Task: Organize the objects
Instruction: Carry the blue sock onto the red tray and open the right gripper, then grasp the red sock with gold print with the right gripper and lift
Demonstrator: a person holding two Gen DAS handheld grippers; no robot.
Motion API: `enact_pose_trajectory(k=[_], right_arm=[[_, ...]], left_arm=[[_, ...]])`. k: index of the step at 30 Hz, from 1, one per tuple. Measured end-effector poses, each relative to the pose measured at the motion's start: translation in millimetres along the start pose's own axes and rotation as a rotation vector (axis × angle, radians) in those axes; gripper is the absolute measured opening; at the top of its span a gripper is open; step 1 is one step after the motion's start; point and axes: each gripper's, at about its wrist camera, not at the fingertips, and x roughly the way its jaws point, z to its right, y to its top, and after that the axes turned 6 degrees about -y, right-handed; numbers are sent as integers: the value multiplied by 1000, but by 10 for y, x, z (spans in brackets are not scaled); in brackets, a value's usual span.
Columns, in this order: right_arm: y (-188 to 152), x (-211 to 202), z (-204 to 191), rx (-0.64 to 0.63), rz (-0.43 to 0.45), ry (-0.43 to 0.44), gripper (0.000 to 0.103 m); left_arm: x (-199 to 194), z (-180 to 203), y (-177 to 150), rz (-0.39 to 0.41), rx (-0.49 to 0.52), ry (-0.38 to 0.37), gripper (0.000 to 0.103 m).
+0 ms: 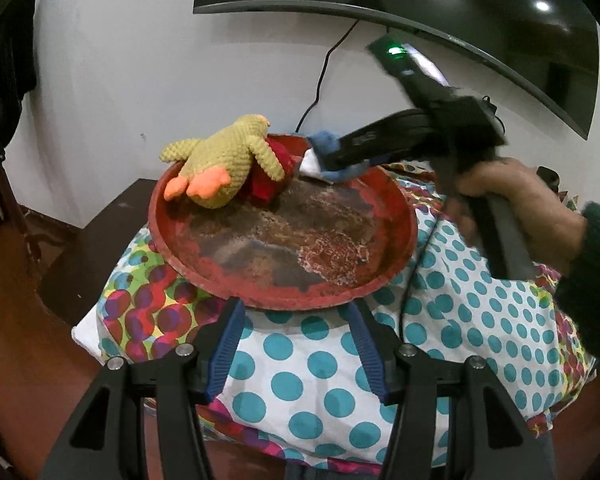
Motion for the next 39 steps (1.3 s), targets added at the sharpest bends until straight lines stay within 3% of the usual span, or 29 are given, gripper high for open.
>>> enact_pose_trajectory(k=[6,9,11,15,19,22,27,30,35,39], right_arm=[[104,442,-8,-44,-63,-68,36],[118,537,-17,-52,-69,-89,42],[90,485,-14,-52,-44,-92,51],[-83,75,103,-25,36,-53,52],[-385,-413,483,31,97,-59,65],[-657,-737,961,82,135,-153,65],[-1180,-979,1997,252,98,-307,65],[-1530,-998,2497,320,49,-355,65],[-1792,-902,2814,380,35,-339,65],[-1789,-747,2907,392,41,-302,65]], left_arm=[[72,67,-26,-28,36,0,55],[89,105,-39,-35,50,-10,55],[99,128,-48,-43,59,-19,55],[107,139,-59,-46,56,-28,55],[131,156,-79,-53,47,-39,55],[168,203,-110,-63,55,-38,55],[192,402,-167,-65,126,-43,55],[186,564,-201,-57,170,-65,55],[237,881,-151,-70,189,-179,55],[381,1329,33,-83,306,-237,55]])
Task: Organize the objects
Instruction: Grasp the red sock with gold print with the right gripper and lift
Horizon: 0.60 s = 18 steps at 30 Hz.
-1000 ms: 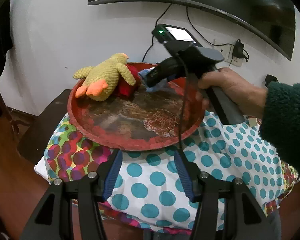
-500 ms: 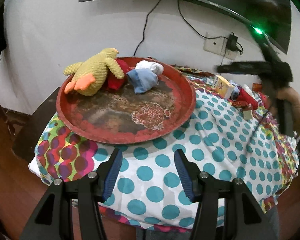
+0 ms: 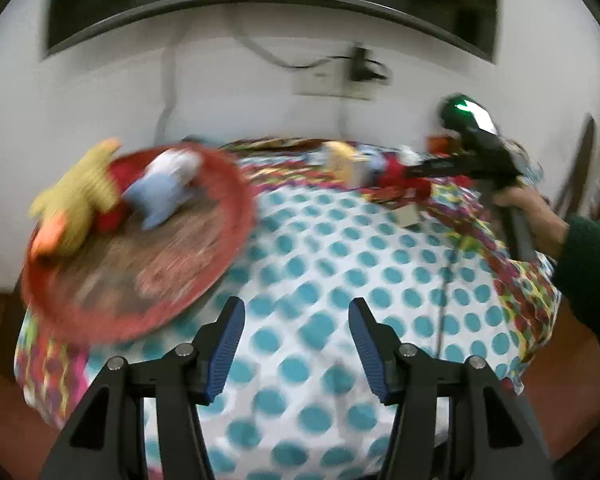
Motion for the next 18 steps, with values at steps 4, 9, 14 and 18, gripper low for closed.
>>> enact_pose_trajectory(k=[4,9,14,18], right_arm=[[5,156,-58,-3,-5,49,64],[-23,262,-36,2,14,113,47],[-109,70,90,32,65,133,38],[-220,-144,293,62,104,115,38]], left_arm=[[310,304,349,-2,86,-93,56],[824,588,646,-73,136,-231,56],[1322,786,816,-141,151,-349,56],[1719,914,881,-223,161,-407,56]])
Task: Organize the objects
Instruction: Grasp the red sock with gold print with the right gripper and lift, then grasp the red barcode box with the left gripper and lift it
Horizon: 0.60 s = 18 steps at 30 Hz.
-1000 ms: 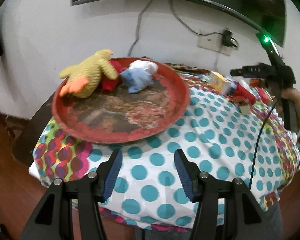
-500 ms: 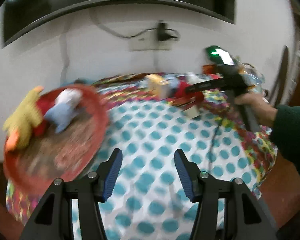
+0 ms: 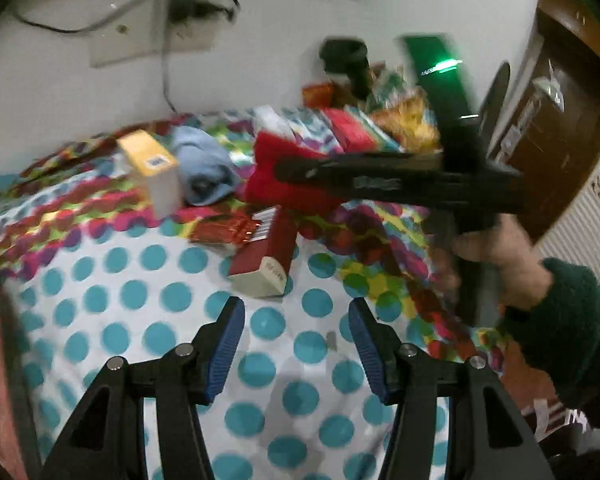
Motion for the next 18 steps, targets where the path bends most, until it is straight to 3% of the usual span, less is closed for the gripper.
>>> enact_pose_trajectory(k=[2,6,10,18], right_arm=[[-58,-92,66,4,11,-9,38],[-231,-197,135,1,9,-2,38],[-330,-205,170,27,13,7,38],[-363,-143,127,30,0,-14,38]], left_arm=[[133,-17,77,-16,-3,44,56],[212,-66,183,11,-9,62,56],[381,-89,271,-30,0,73,56],[605,-11,359,-26,26,122,56]])
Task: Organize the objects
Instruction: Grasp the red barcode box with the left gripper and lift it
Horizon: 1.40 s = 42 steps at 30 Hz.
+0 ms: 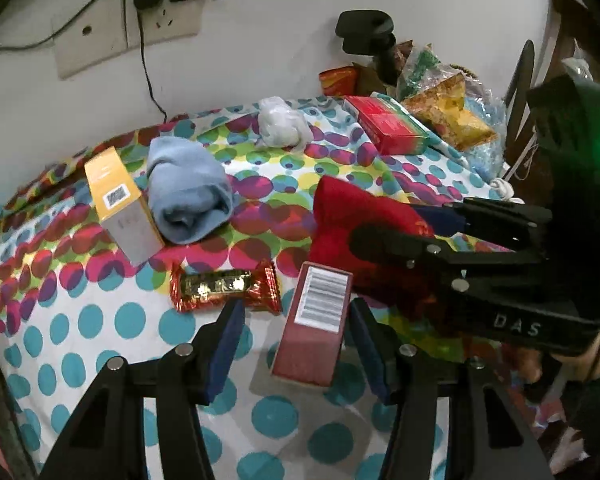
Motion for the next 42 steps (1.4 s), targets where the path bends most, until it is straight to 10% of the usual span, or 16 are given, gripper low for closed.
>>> enact_pose_trajectory(k=[7,10,42], right_arm=[[-9,42,84,49,-16,35,42],[-7,75,73,51,-30,33,44],[6,168,-218,-56,-54,-69,44]], left_arm=[[59,121,-132,-6,13,6,53],[51,132,-134,0,17,48,30],[-547,-569,-690,115,-341,287,30]])
